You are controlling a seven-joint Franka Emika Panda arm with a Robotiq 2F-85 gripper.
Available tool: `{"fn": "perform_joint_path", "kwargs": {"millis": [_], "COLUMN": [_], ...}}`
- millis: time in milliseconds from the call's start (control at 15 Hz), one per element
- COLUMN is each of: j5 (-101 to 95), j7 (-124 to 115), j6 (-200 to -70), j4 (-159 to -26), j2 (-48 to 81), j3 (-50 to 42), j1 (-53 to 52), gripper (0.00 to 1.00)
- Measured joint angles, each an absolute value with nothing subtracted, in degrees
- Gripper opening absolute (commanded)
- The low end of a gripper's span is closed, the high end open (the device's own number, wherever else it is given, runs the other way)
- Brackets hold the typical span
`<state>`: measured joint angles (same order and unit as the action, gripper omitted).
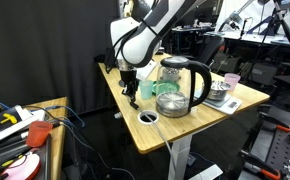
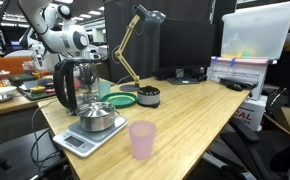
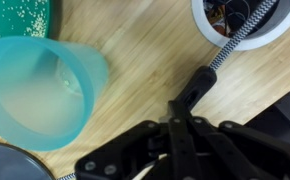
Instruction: Turn on the lamp
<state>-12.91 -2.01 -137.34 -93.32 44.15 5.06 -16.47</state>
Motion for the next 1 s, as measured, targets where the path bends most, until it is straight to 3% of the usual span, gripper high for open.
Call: {"fn": "perform_joint_path", "kwargs": {"millis": [1000], "j5": [-12.8], "j7": [-2.3], "j6": [-137.3], "j4": [-91.0], "j2": [44.6], "j3": [5.6], "j1": [-17.6], "gripper": [0.0]}}
